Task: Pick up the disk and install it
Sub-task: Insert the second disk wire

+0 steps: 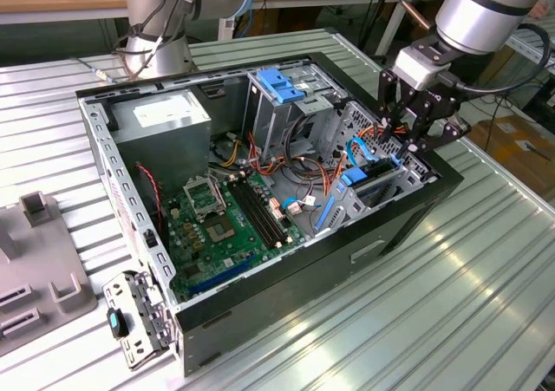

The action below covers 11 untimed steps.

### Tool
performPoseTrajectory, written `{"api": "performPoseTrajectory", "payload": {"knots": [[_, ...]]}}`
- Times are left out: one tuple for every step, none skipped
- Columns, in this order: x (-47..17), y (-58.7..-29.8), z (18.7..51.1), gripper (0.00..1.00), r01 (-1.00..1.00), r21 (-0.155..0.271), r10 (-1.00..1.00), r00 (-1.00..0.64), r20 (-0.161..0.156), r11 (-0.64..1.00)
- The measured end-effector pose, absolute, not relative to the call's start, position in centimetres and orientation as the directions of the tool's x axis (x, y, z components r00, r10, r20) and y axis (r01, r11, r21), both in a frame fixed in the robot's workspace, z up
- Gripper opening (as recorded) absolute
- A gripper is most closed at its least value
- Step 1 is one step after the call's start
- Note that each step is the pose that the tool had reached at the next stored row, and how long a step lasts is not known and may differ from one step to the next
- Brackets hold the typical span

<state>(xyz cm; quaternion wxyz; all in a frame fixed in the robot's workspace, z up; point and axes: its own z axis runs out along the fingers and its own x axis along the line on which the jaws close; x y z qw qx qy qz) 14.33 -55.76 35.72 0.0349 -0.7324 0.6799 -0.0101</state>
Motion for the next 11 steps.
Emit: {"api": "performPoseTrajectory", "payload": {"knots": [[14.3, -55.8, 35.9, 0.42, -0.995, -0.065, -0.997, 0.075, -0.033, -0.073], [14.3, -55.8, 36.1, 0.42, -0.995, -0.065, -0.997, 0.076, -0.033, -0.073], [14.3, -55.8, 36.4, 0.42, -0.995, -0.065, -0.997, 0.075, -0.033, -0.073], [14.3, -55.8, 36.6, 0.42, -0.995, -0.065, -0.997, 0.075, -0.033, -0.073], [14.3, -55.8, 36.8, 0.42, -0.995, -0.065, -0.997, 0.075, -0.033, -0.073], [14.3, -55.8, 36.9, 0.42, -0.995, -0.065, -0.997, 0.076, -0.033, -0.073], [14.3, -55.8, 36.9, 0.42, -0.995, -0.065, -0.997, 0.075, -0.033, -0.073], [14.3, -55.8, 36.9, 0.42, -0.995, -0.065, -0.997, 0.076, -0.033, -0.073], [14.3, -55.8, 36.9, 0.42, -0.995, -0.065, -0.997, 0.076, -0.033, -0.073], [14.3, -55.8, 36.9, 0.42, -0.995, -0.065, -0.997, 0.075, -0.031, -0.073], [14.3, -55.8, 36.9, 0.42, -0.995, -0.065, -0.997, 0.075, -0.030, -0.073]]}}
